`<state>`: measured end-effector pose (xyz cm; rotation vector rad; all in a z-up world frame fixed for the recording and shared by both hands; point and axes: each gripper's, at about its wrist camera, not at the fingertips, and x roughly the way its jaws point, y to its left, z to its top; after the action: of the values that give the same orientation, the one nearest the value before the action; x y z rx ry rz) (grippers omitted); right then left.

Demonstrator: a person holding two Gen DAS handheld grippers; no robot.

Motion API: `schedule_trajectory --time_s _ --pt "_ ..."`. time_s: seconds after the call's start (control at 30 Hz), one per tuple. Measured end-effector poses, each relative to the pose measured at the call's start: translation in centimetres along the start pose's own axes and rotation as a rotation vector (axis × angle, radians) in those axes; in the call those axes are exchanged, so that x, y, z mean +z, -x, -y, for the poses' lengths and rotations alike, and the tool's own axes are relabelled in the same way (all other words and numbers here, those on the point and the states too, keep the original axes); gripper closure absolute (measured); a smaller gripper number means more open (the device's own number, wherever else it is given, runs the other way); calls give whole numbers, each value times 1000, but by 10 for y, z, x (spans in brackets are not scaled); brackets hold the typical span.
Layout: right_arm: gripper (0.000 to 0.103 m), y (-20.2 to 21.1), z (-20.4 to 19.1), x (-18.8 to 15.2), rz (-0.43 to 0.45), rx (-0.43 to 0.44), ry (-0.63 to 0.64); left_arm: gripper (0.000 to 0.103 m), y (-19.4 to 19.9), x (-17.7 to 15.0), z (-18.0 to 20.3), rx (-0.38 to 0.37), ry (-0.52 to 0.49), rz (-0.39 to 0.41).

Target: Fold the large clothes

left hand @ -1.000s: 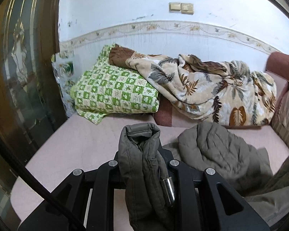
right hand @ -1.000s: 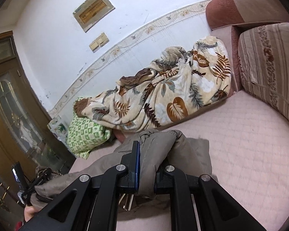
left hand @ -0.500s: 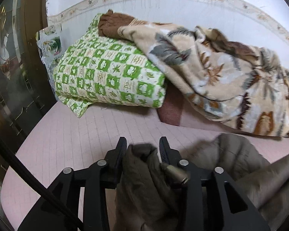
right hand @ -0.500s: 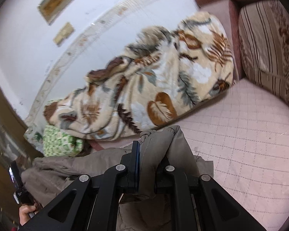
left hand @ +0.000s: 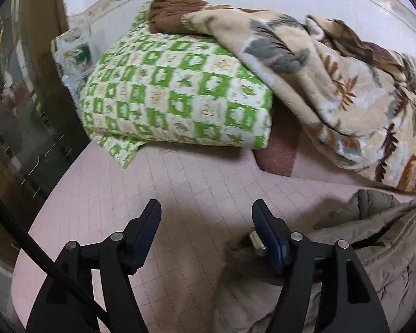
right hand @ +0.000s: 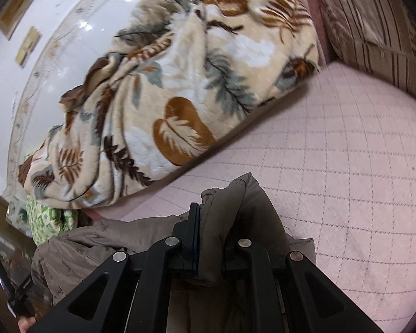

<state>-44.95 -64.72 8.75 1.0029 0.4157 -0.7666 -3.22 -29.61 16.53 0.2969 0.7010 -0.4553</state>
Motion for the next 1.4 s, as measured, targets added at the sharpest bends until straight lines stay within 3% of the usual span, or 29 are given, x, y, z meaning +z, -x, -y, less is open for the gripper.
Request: schedule_trajectory --time_s 0.23,0.37,0.47,0.57,0.73,0.87,0.97,1.07,1.17,1.23,1.3,1.4 --pt "85 1 23 9 -65 92 -187 35 7 0 -12 12 17 5" --pt "64 21 21 16 -79 168 -195 35 28 -3 4 -17 -44 53" --pt "52 41 18 22 -34 180 -167 35 46 -8 31 -85 -119 79" --pt "52 58 10 25 0 198 -112 35 59 -18 65 -162 -205 85" --pt "52 54 -46 -2 -9 82 257 35 51 -39 125 -255 -336 17" --pt "53 15 -49 -20 -49 -38 391 35 9 -51 155 -190 -378 -90" --pt "57 -23 -36 -25 -114 -165 426 35 -24 -52 156 -171 -342 -159" --pt "58 -52 -14 -26 -218 -184 395 35 -50 -53 158 -172 -335 -204" --pt "59 -64 -6 -25 -246 -188 367 35 -62 -50 166 -149 -327 -234" --pt "58 -61 -8 -23 -240 -196 366 35 -53 -48 167 -128 -330 -212" --pt "59 -47 -16 -23 -220 -193 373 35 -34 -46 160 -166 -312 -175" --pt "59 -5 -36 -27 -128 -93 385 35 5 -47 148 -219 -314 -99"
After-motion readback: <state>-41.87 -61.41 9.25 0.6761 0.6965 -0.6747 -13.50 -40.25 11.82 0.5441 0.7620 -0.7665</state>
